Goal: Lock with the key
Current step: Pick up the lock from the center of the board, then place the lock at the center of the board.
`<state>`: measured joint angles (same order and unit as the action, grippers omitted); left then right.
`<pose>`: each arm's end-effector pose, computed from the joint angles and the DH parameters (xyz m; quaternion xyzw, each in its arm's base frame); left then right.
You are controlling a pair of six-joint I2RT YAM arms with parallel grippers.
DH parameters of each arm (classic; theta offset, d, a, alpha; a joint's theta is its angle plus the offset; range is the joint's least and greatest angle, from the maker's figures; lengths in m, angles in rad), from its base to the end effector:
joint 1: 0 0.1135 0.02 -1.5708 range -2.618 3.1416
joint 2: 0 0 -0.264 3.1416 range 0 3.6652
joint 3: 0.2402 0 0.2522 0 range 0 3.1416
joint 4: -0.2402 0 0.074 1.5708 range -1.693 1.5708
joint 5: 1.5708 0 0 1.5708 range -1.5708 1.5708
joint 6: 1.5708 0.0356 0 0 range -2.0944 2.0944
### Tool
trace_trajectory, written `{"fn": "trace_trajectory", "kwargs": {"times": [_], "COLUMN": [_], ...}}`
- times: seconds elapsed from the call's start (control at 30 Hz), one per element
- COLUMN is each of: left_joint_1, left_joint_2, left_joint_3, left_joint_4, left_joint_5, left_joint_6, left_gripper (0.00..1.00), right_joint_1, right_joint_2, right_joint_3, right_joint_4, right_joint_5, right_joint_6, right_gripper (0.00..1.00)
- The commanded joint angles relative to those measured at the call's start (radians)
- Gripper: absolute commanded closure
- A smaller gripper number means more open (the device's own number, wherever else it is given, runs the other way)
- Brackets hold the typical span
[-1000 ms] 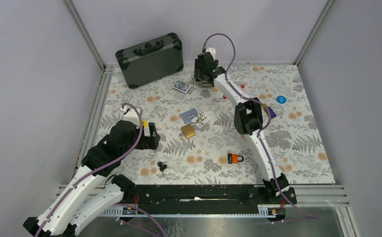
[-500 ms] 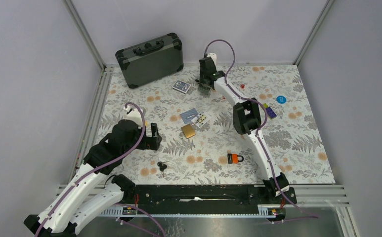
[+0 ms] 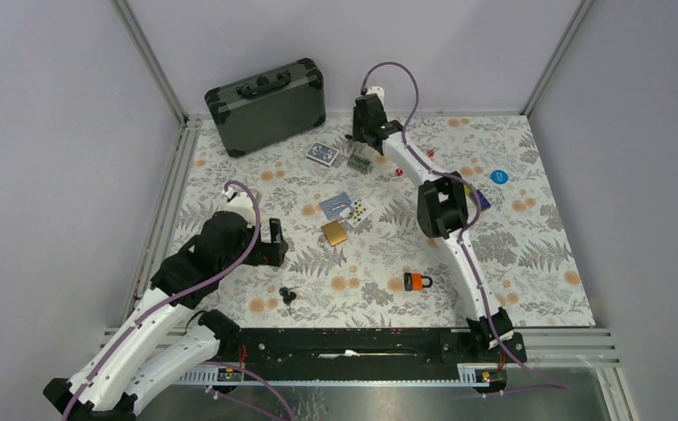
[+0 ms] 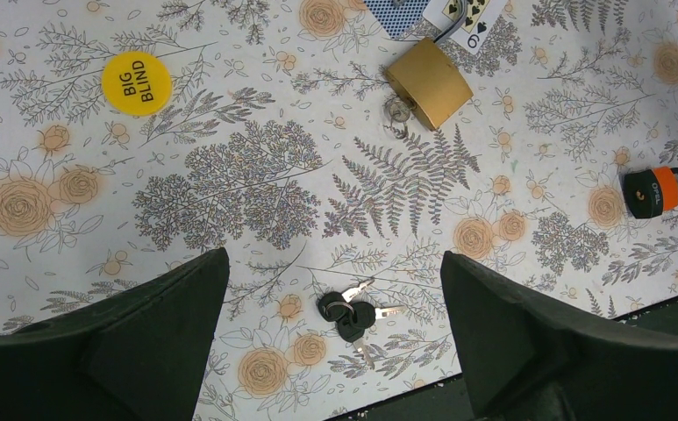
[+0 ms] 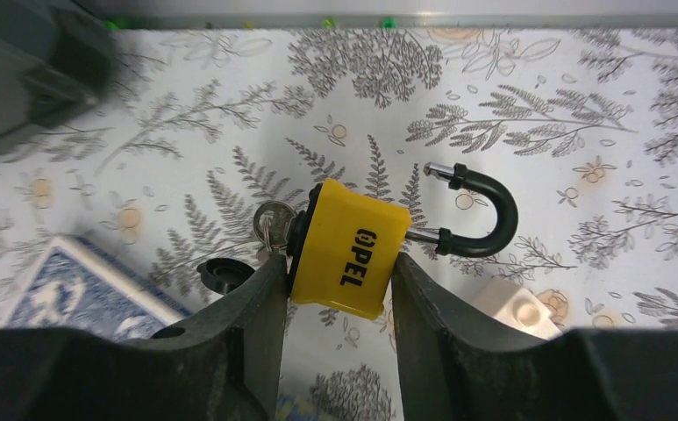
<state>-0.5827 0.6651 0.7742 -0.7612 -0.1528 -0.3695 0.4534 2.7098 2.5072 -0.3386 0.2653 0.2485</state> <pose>0.1166 -0.0703 0.2965 0.0614 0.8923 -0.1418 0.4243 0.5477 0.2565 0.1776 -0.0235 0.8649 0.0597 0.4979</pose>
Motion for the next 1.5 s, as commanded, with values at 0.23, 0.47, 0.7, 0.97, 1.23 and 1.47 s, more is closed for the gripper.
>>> {"fn": "trace_trajectory", "kwargs": {"times": [0.23,0.47,0.7,0.97,1.23,1.47], "left_joint_1": [0.004,0.004,0.003,0.003,0.000,-0.001], "left_joint_2": [-0.013,-0.088,-0.128,-0.128,-0.165,-0.179], "left_joint_3": [0.003,0.006,0.016,-0.029,-0.095,-0.105], "left_joint_4": [0.042,0.057,0.135,0.188,0.203,0.178], "left_joint_5": [0.002,0.010,0.172,0.251,0.300,0.301], "left_joint_6": [0.009,0.005,-0.044,-0.129,-0.220,-0.242], "left_gripper": [0.01,0.01,0.01,0.01,0.01,0.01], "right_joint_1": [-0.004,-0.003,0.000,0.115,0.394,0.485], "right_joint_2": [-0.550,-1.029,-1.467,-1.907,-2.073,-1.843], "right_joint_3": [-0.366,-1.058,-1.550,-1.929,-2.129,-2.072], "right_joint_4": [0.097,0.324,0.361,0.198,0.122,0.226], "right_joint_5": [-0.171,-0.350,-0.453,-0.474,-0.334,-0.257], "right_joint_6": [0.056,0.117,0.222,0.325,0.425,0.427], "right_gripper": [1.00,1.00,1.00,1.00,1.00,1.00]}}
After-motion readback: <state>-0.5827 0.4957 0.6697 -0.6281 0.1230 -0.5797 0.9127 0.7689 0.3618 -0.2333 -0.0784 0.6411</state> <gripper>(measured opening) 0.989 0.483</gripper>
